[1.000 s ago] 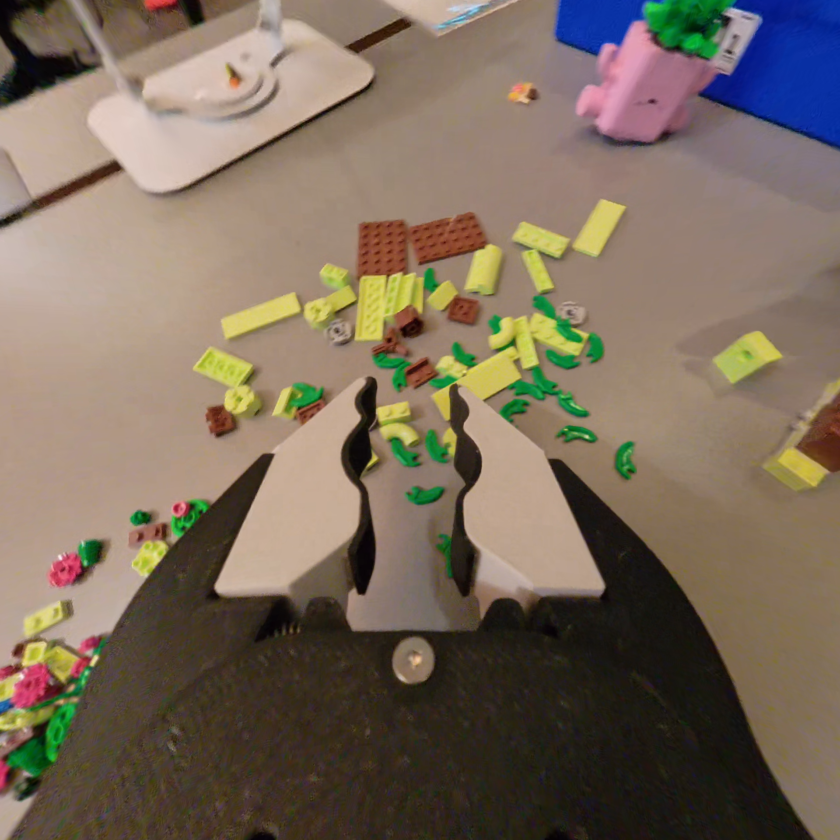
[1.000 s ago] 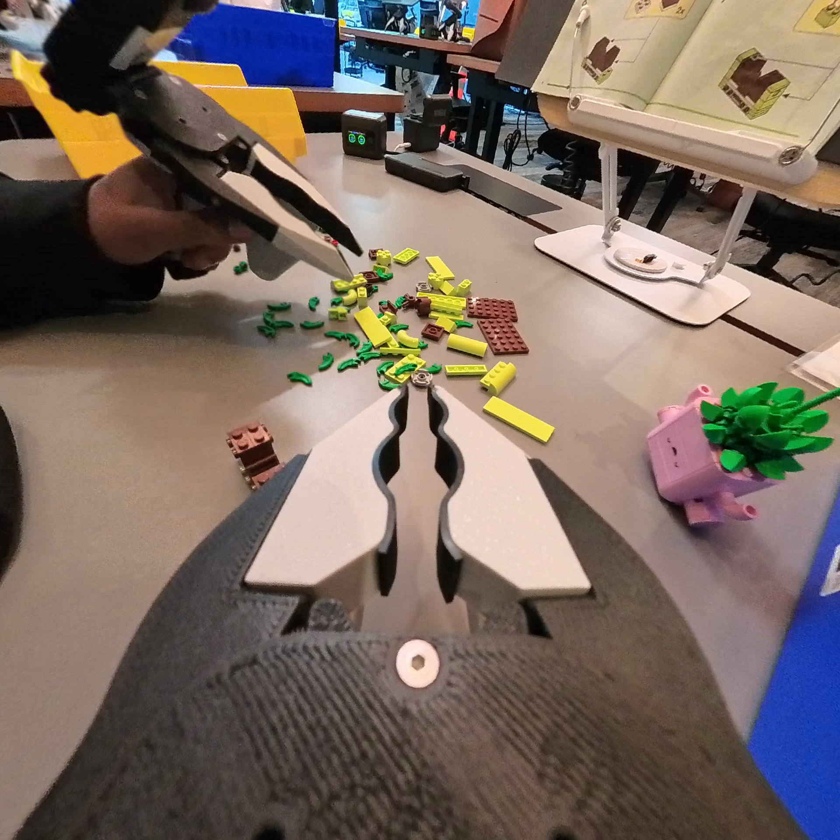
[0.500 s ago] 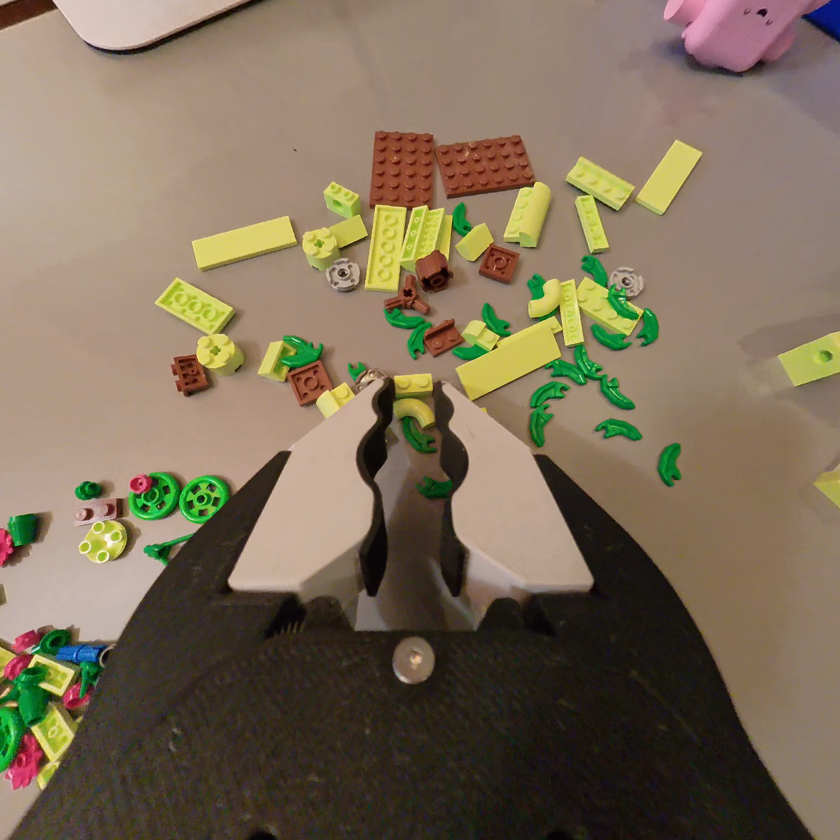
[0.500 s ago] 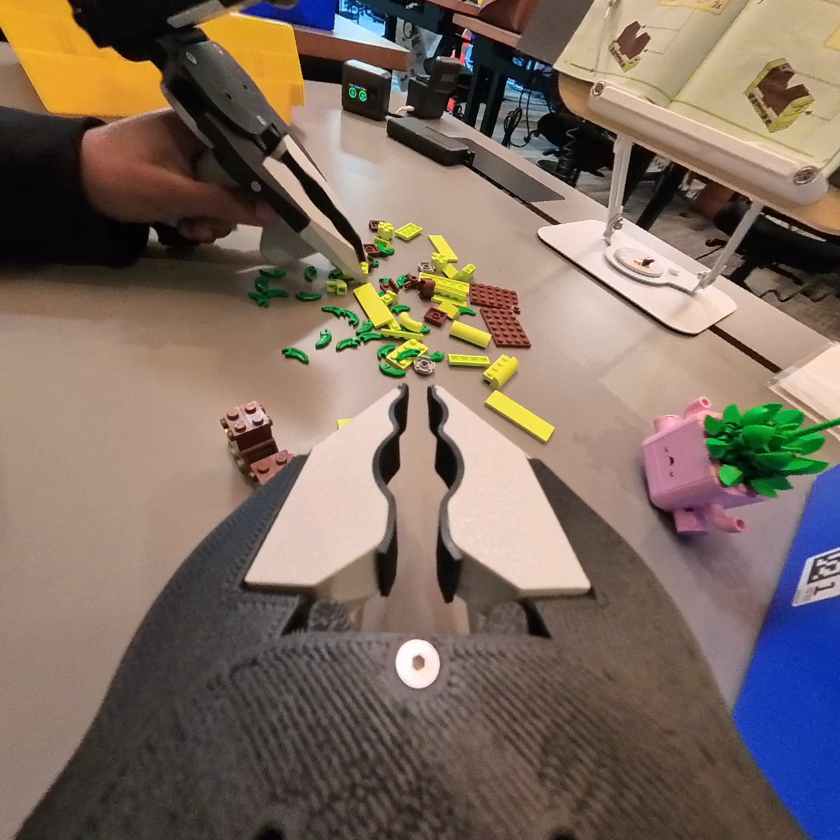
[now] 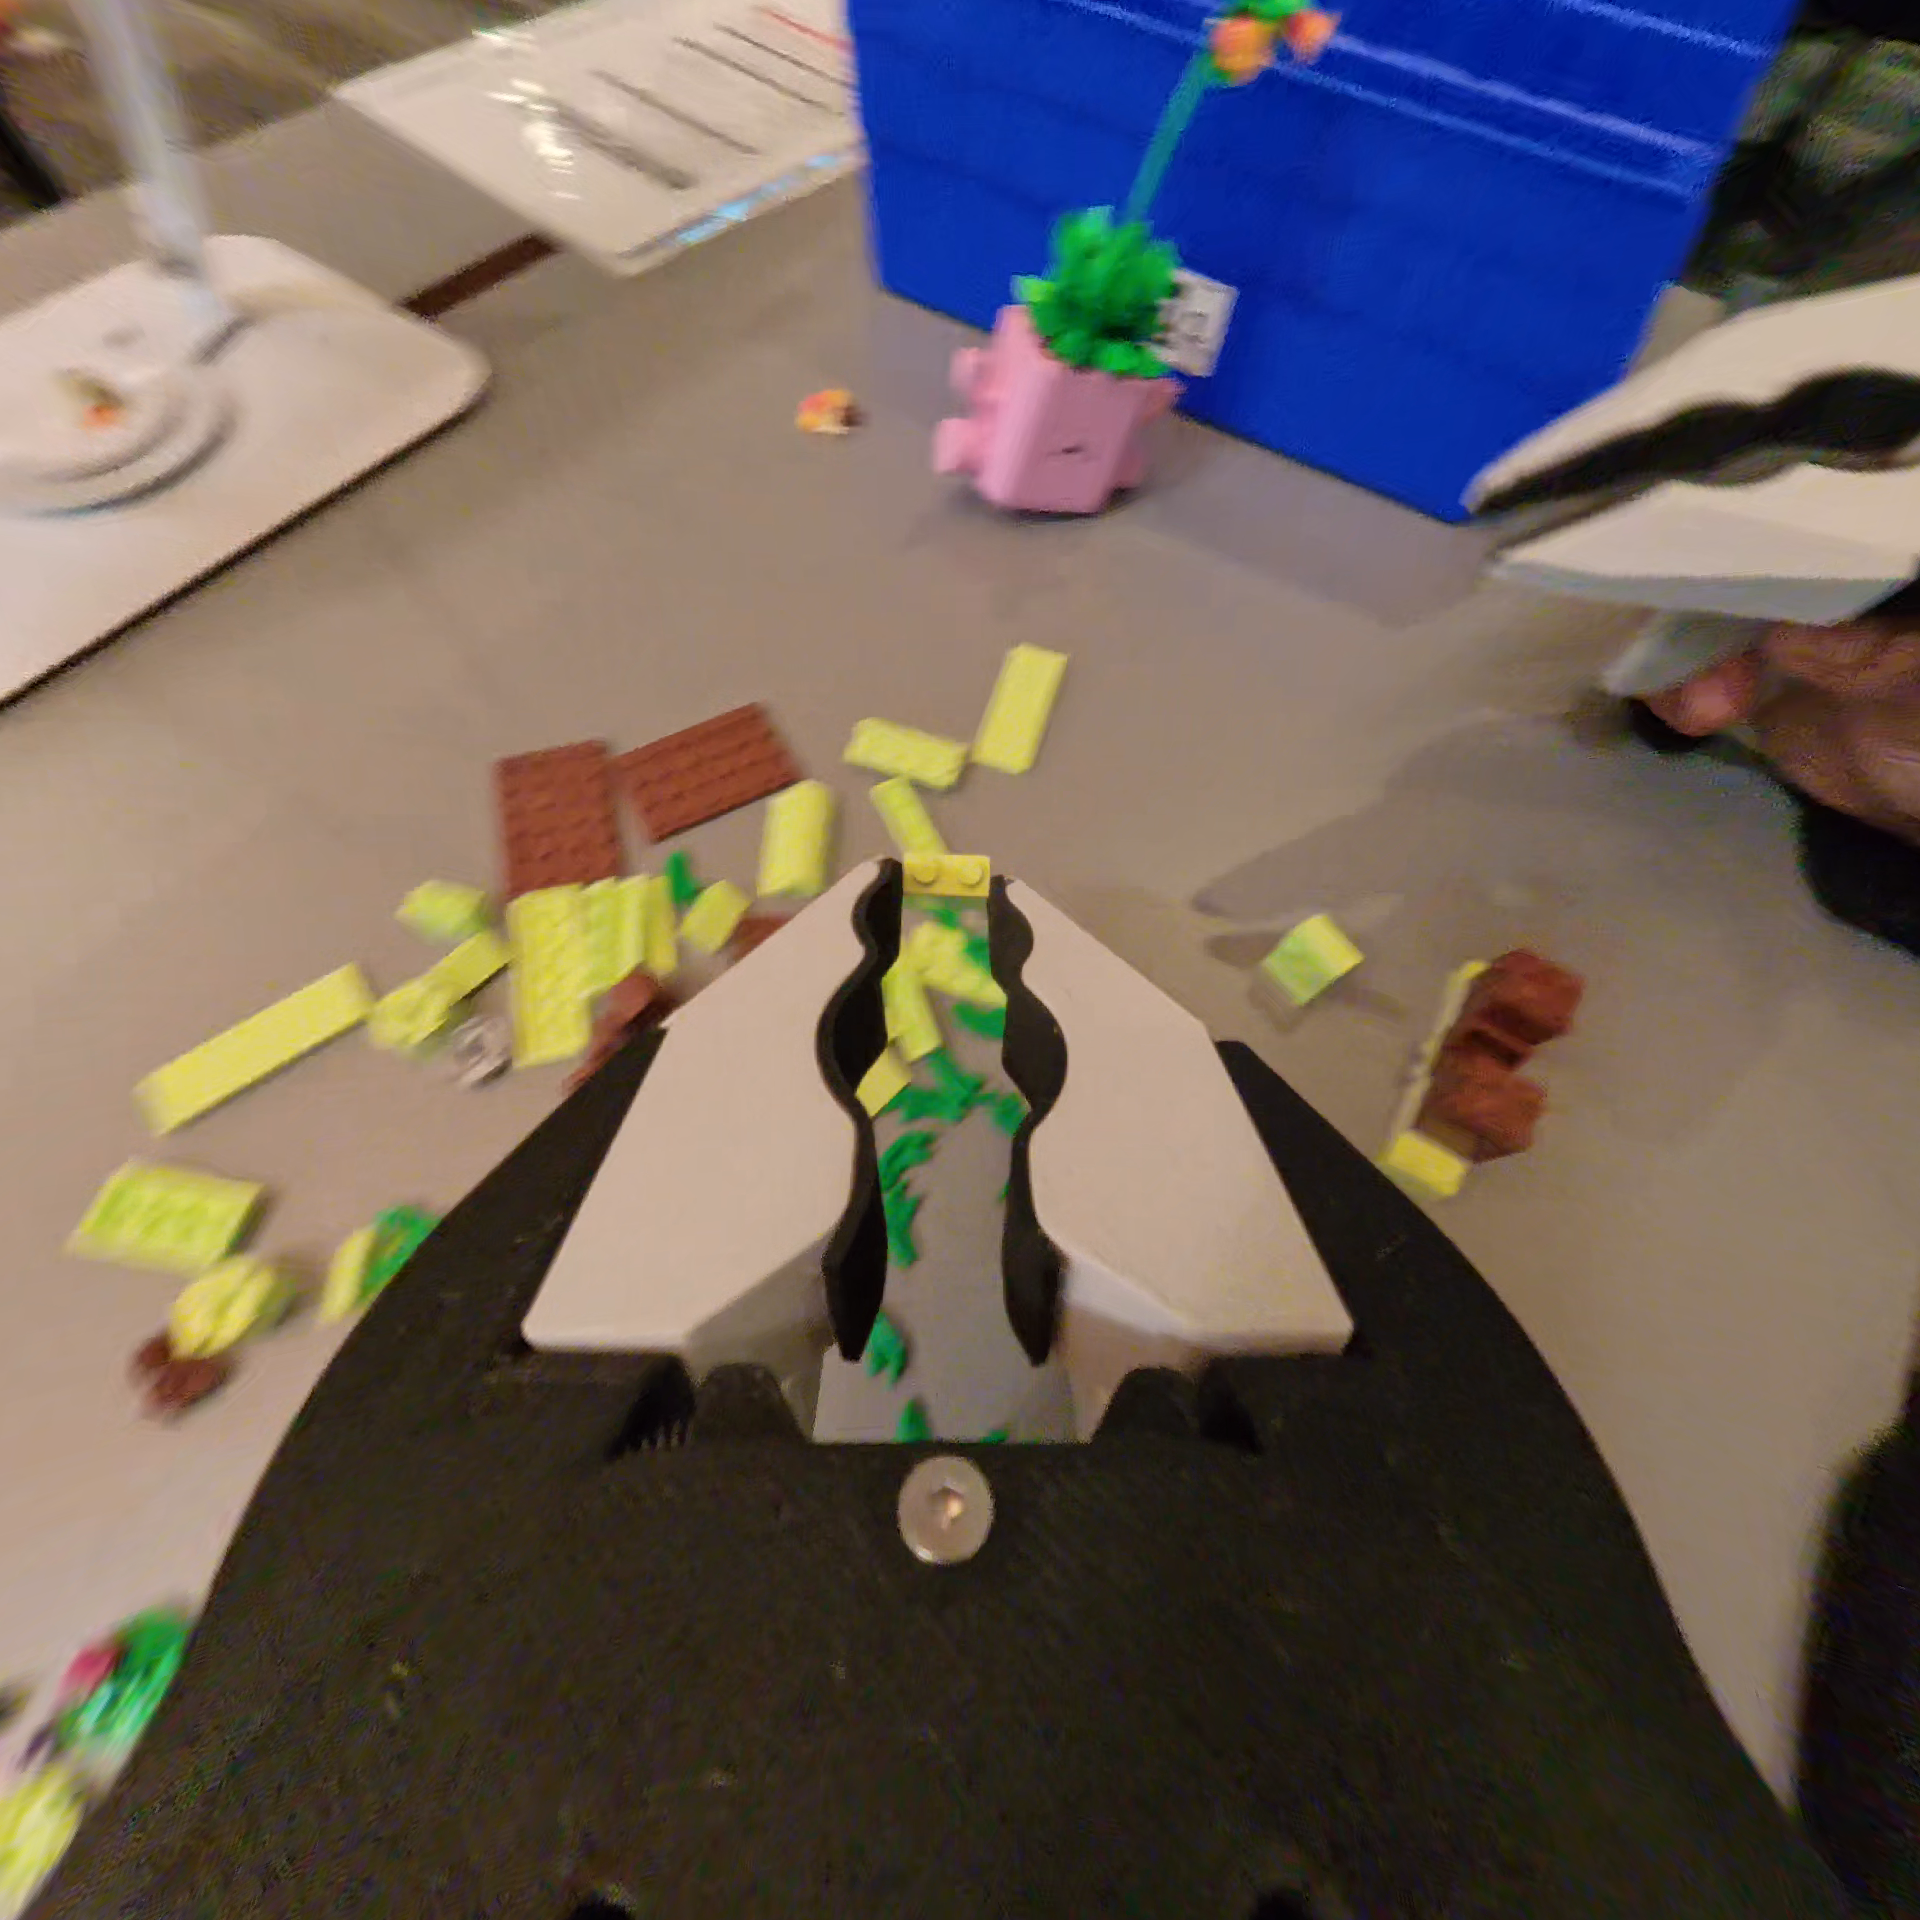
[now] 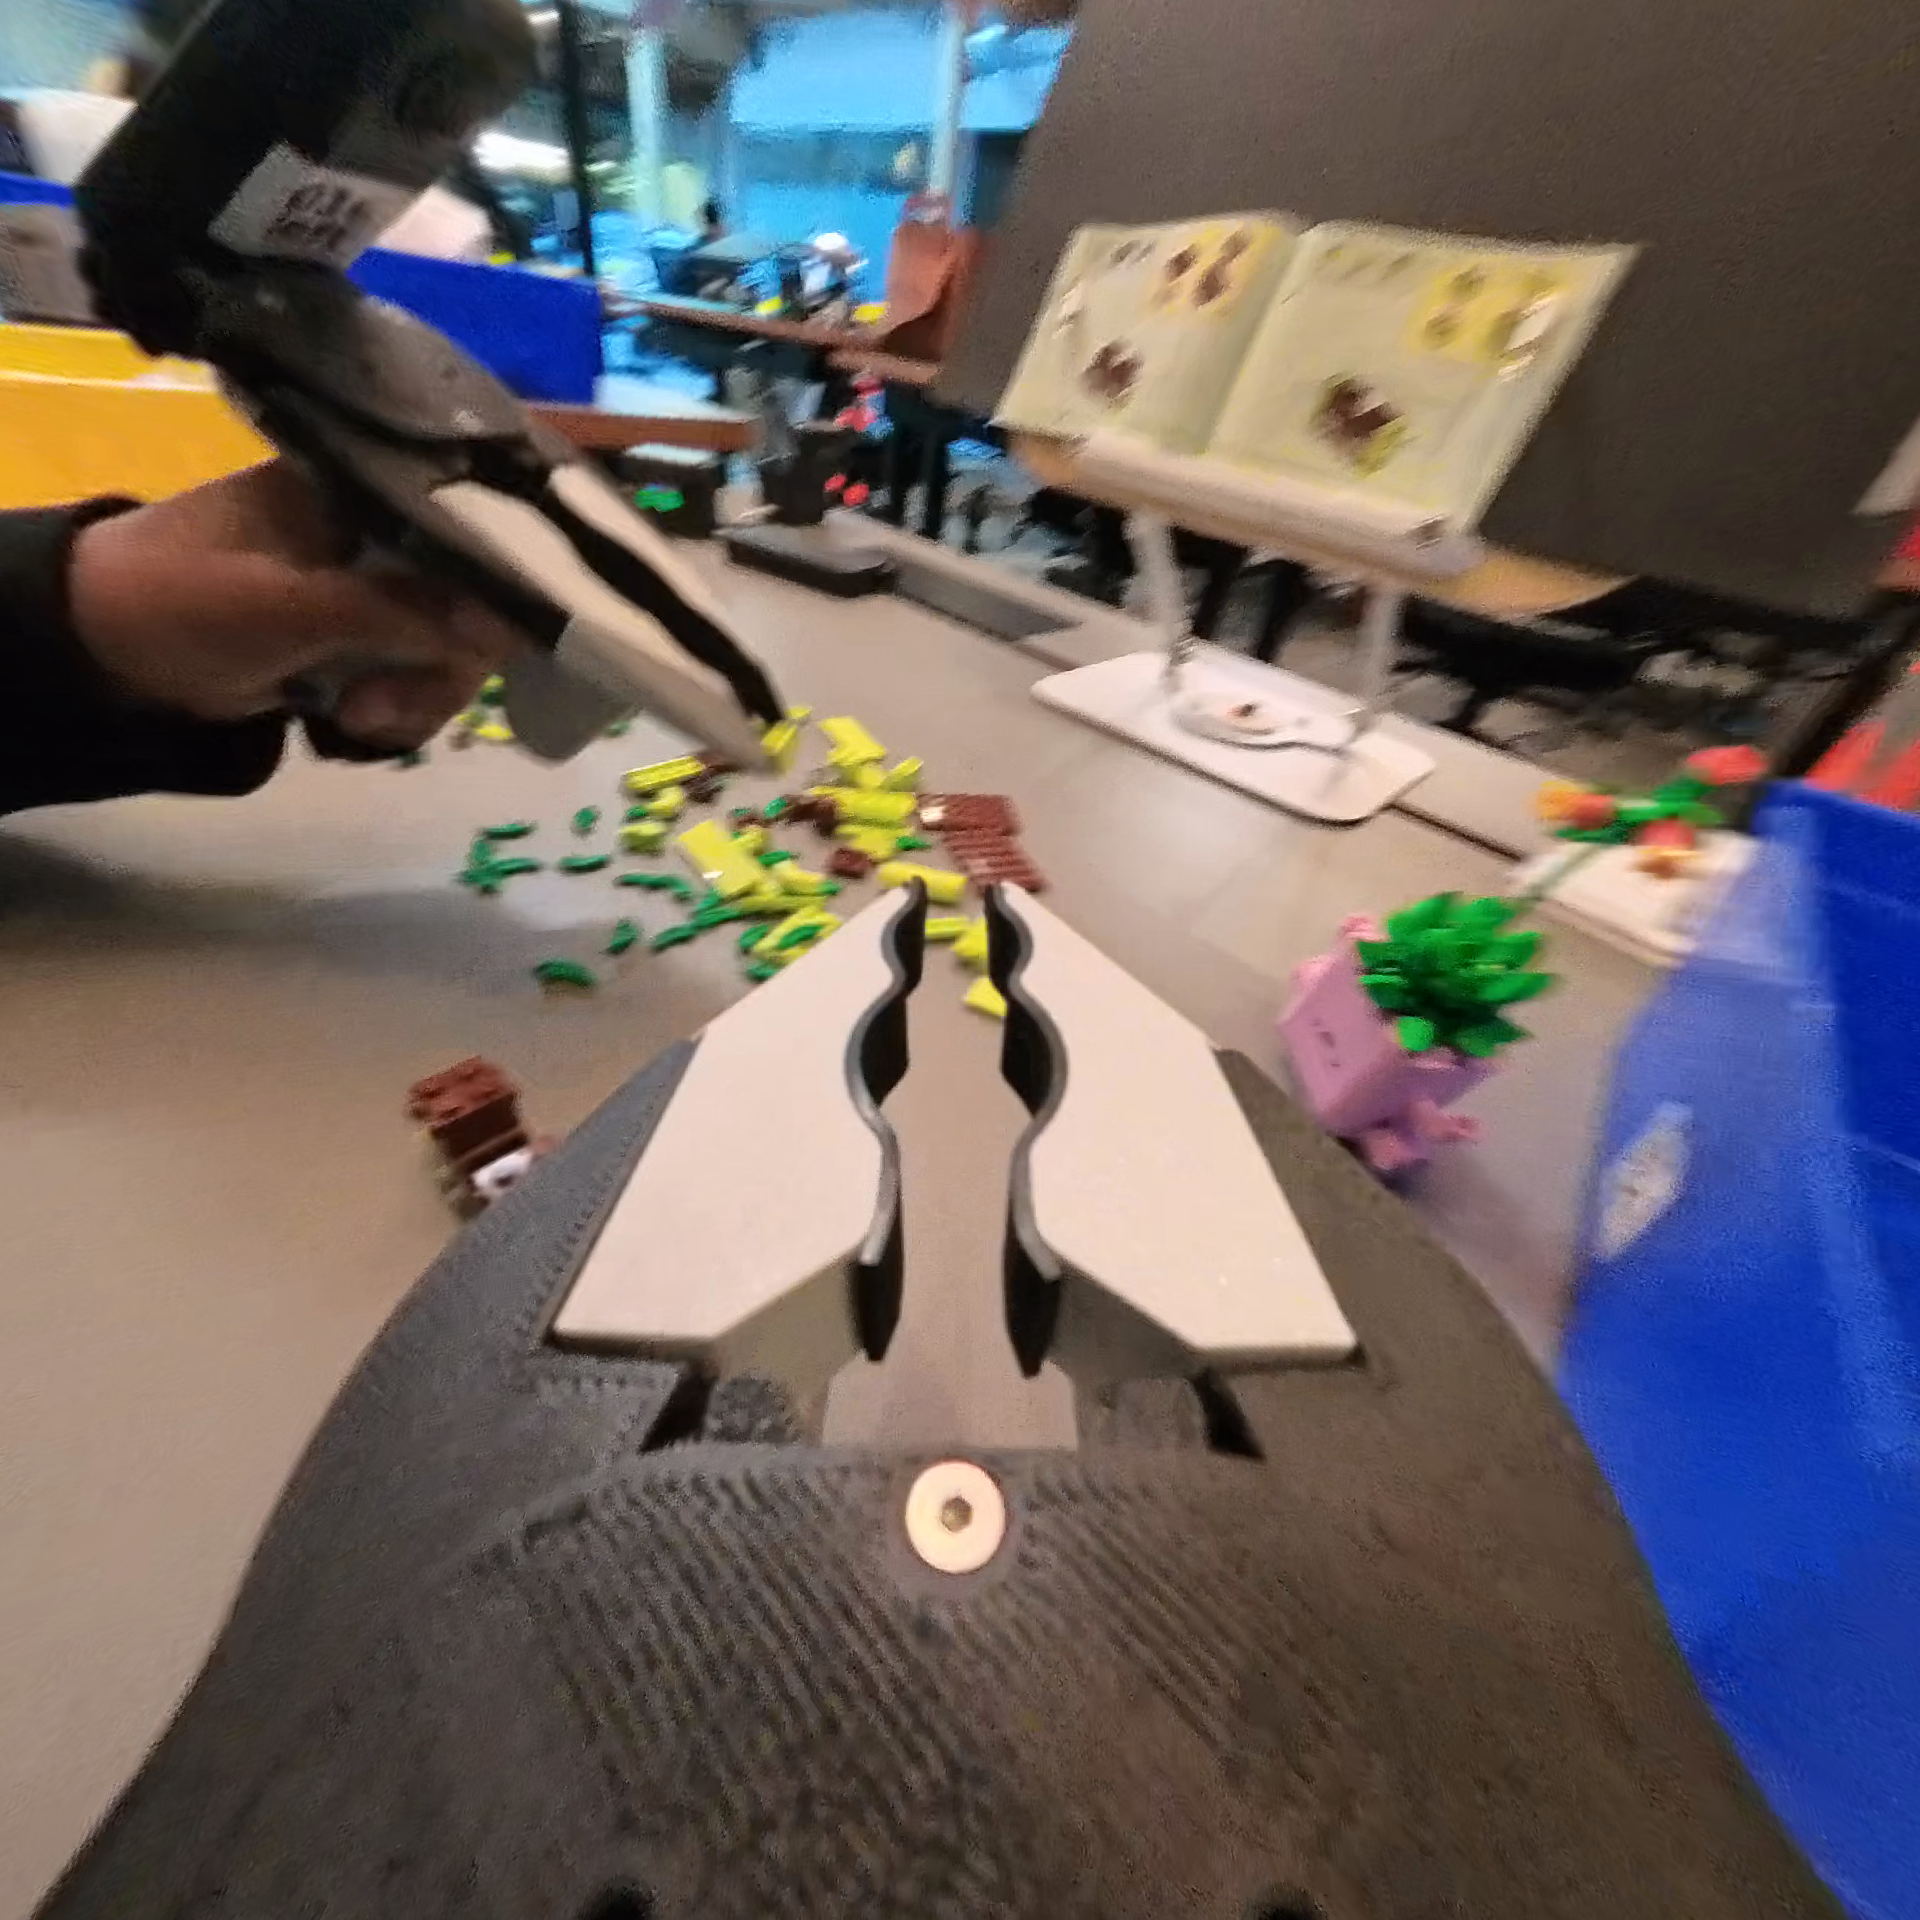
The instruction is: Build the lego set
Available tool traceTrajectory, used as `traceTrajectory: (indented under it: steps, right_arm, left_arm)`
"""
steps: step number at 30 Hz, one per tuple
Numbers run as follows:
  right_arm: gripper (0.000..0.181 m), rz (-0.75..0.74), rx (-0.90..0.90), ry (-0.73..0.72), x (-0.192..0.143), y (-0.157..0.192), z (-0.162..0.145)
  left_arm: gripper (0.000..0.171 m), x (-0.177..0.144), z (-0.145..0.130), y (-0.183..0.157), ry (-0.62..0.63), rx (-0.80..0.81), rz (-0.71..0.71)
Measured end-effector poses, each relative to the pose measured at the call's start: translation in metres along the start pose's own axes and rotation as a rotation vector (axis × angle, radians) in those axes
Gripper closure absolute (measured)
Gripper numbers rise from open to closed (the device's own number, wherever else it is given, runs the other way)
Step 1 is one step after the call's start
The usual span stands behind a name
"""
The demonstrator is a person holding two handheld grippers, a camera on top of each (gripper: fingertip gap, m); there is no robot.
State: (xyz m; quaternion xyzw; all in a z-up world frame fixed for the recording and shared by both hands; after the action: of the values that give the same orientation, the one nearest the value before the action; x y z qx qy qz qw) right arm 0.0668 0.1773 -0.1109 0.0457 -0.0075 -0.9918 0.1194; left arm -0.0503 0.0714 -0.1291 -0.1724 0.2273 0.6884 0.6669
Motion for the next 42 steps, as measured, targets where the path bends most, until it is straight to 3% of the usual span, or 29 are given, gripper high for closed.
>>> traceTrajectory:
  steps: [4,10,16,22,26,30,33,36,38,42]
  right_arm:
    - [0.176,-0.181,-0.089,-0.102,-0.026,-0.014,0.02]
    - [0.179,-0.166,-0.05,-0.164,-0.044,-0.014,0.019]
    - [0.179,-0.075,0.014,-0.172,-0.041,-0.008,0.015]
    - [0.179,-0.068,0.01,-0.149,-0.037,-0.009,0.011]
    - [0.179,-0.067,0.021,-0.154,-0.037,-0.01,0.011]
    - [0.178,-0.071,0.004,-0.121,-0.032,-0.01,0.007]
    - [0.177,-0.085,-0.028,-0.081,-0.027,-0.009,0.003]
    - [0.177,-0.113,-0.064,-0.063,-0.022,-0.01,0.002]
    - [0.177,-0.136,-0.071,-0.09,-0.017,-0.011,0.01]
    - [0.172,-0.071,-0.061,-0.099,0.017,0.0,0.054]
  left_arm:
    - [0.158,0.046,0.028,-0.049,0.036,0.046,-0.278]
    - [0.158,0.101,0.021,-0.105,0.183,0.201,-0.495]
    - [0.158,0.104,0.017,-0.116,0.194,0.229,-0.562]
    - [0.141,0.096,0.02,-0.111,0.181,0.177,-0.594]
    - [0.142,0.07,0.033,-0.083,0.088,0.177,-0.491]
    - [0.143,0.029,0.033,-0.027,-0.004,0.133,-0.296]
    - [0.15,-0.019,0.027,0.051,-0.033,0.104,0.007]
    - [0.16,-0.083,0.03,0.124,-0.148,-0.109,0.183]
    - [0.171,-0.113,0.022,0.152,-0.182,-0.198,0.246]
    - [0.171,-0.143,-0.007,0.172,-0.176,-0.216,0.404]
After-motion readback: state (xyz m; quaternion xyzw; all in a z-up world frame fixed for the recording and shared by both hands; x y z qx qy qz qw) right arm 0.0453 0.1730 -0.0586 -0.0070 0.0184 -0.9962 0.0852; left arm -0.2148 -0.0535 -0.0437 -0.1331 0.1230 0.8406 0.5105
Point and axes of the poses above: each gripper's, where its closed fingertips meet, x out along the fingers, z out of its top, y = z × x across the jaws, the point moved 3 cm from there along -x, back along the fingers, and after that the axes turned 9 degrees about x, right-handed, at the moved point
